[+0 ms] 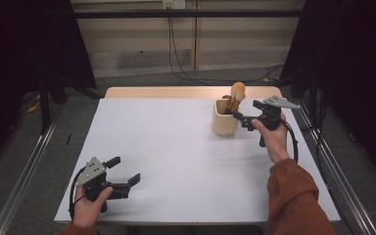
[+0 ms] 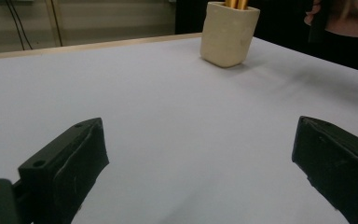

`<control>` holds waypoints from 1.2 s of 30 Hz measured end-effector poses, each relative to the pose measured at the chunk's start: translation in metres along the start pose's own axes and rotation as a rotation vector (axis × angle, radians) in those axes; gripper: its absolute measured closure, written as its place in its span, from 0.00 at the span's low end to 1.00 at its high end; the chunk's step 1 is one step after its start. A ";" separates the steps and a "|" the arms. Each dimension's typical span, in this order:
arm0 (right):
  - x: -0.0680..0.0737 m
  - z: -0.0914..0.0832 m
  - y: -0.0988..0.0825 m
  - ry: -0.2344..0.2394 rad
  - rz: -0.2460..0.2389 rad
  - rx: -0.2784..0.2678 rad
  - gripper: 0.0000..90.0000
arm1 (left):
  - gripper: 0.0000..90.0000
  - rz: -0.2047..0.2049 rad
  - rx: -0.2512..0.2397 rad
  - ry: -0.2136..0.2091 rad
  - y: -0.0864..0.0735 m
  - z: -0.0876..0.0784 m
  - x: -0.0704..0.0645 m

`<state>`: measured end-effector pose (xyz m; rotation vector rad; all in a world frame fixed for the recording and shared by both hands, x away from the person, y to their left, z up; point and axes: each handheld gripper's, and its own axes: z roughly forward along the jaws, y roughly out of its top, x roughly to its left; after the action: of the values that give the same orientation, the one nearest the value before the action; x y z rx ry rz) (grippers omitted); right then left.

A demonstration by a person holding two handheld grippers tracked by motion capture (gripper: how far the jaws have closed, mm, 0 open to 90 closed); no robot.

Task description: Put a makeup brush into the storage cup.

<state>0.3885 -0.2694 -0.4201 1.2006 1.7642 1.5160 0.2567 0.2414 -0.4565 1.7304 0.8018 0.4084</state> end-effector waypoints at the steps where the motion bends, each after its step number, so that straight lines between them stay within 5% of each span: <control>1: 0.001 -0.001 0.000 0.005 0.002 -0.006 0.00 | 0.03 0.000 -0.001 -0.001 0.000 0.000 0.000; 29: 0.028 -0.047 -0.019 0.008 -0.021 -0.034 0.00 | 0.03 0.002 -0.023 -0.003 0.000 -0.006 -0.004; 36: 0.033 -0.058 -0.027 0.006 -0.033 -0.007 0.00 | 0.03 0.008 -0.023 0.000 0.000 -0.008 -0.003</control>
<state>0.3168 -0.2696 -0.4270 1.1588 1.7727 1.5074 0.2495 0.2445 -0.4534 1.7125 0.7874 0.4223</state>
